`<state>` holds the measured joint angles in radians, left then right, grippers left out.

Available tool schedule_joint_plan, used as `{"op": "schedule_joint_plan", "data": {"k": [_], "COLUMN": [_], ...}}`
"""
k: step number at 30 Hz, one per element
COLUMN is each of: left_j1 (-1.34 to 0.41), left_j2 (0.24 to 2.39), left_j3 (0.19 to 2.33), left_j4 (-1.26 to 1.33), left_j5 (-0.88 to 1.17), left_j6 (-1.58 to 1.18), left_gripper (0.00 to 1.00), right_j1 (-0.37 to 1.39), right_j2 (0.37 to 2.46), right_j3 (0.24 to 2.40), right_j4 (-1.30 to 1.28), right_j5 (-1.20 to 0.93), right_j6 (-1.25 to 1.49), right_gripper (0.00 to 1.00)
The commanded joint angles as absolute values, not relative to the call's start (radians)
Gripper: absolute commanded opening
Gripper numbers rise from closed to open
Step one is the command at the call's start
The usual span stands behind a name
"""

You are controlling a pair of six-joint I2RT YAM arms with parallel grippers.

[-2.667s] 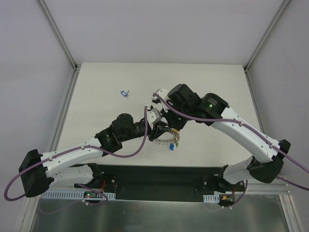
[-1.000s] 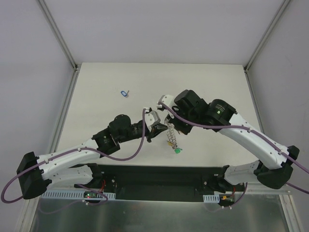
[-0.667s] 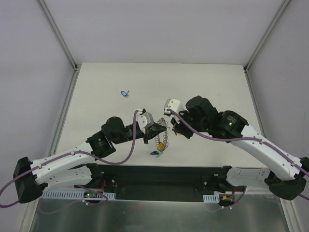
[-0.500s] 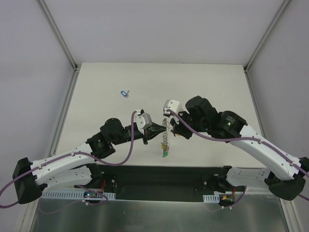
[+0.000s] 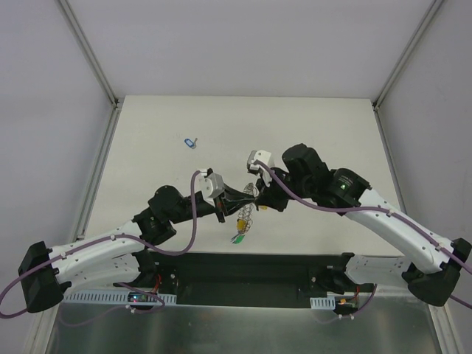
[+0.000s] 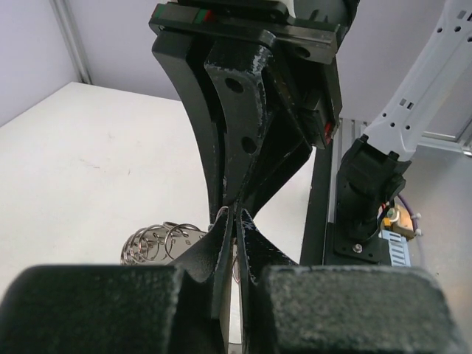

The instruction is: Put the keys on the keyring

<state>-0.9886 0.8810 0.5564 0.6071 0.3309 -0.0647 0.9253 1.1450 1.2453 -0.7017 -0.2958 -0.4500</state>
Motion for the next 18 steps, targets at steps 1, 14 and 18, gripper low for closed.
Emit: {"op": "schedule_joint_plan", "data": {"k": [1,14,18], "left_j1": [-0.989,-0.988,-0.988], "left_j2": [0.851,0.718,0.739], "left_j3": [0.551,0.491,0.537], "left_j4": [0.765,0.457,0.382], "left_j5": [0.353,0.103,0.143], "left_j6": [-0.095,-0.025,-0.009], "left_gripper": [0.00,0.51,0.57], "right_j1": [0.907,0.894,0.893], "right_j2": [1.109,1.118,1.149], "right_j3": [1.249,1.387,1.414], "right_j4": [-0.615,-0.724,-0.775], "right_j5": [-0.278,-0.249,-0.248], "right_j6": [-0.419,-0.489,-0.514], "right_gripper": [0.01,0.01,0.01]}}
